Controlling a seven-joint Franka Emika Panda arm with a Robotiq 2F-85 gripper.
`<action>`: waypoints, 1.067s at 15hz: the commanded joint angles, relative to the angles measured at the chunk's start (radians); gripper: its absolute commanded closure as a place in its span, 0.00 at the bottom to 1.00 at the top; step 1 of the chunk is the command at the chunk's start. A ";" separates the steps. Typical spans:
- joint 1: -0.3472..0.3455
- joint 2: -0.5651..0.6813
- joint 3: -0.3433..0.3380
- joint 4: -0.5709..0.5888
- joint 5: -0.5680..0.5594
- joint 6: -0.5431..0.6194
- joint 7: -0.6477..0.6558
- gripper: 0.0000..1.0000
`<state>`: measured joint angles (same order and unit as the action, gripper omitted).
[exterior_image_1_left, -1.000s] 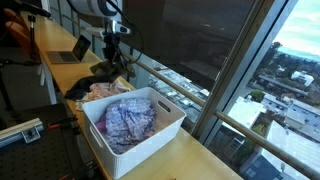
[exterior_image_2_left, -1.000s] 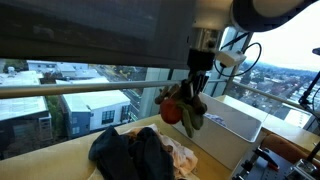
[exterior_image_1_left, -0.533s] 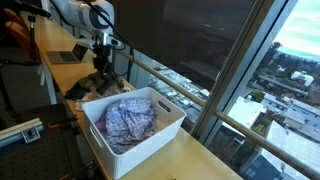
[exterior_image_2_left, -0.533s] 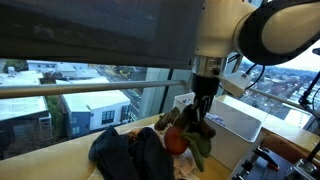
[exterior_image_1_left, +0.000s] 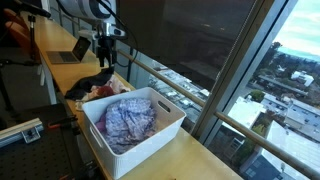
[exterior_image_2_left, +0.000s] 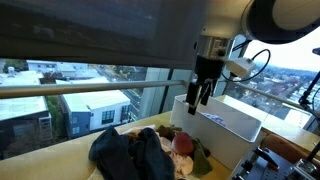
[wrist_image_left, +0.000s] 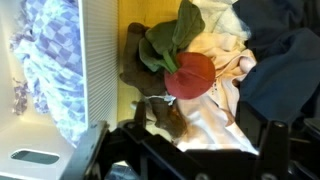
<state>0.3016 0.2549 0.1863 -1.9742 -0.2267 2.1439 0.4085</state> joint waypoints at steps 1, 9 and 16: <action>-0.018 -0.042 -0.022 0.021 -0.005 -0.018 -0.018 0.00; -0.118 -0.017 -0.107 0.060 -0.044 0.028 -0.069 0.00; -0.200 0.089 -0.167 0.057 0.000 0.128 -0.104 0.00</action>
<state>0.1200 0.2922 0.0387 -1.9300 -0.2573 2.2218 0.3324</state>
